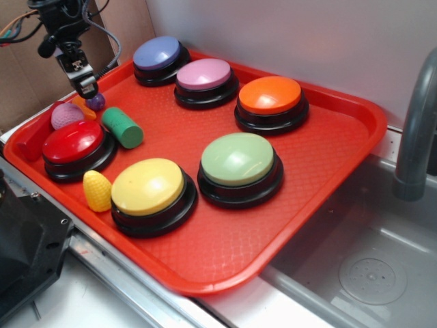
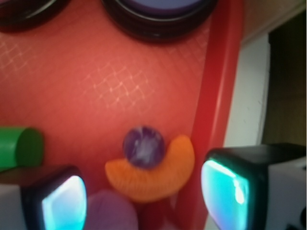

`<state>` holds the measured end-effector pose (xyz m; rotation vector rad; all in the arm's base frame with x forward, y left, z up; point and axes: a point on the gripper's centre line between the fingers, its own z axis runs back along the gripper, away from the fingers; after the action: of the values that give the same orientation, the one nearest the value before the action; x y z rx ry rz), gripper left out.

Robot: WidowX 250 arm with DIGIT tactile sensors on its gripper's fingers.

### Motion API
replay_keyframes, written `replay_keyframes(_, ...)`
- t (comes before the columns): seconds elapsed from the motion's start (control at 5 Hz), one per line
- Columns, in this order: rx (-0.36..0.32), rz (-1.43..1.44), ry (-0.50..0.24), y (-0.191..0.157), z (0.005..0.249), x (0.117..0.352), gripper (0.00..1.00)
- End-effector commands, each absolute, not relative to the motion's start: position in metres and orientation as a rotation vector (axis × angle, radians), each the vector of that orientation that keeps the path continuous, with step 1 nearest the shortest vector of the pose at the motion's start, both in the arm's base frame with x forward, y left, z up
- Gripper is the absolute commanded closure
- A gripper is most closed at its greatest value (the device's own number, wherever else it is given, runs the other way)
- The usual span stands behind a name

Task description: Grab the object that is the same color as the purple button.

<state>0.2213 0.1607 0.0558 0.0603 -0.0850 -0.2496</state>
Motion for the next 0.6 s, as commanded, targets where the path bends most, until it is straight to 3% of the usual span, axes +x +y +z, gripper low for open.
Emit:
replay_keyframes(0.0,0.074,-0.303,-0.118,0.171,0.043,0.242,0.0)
replay_keyframes(0.4,0.045,-0.34,-0.124,0.159,0.032,0.243,0.0)
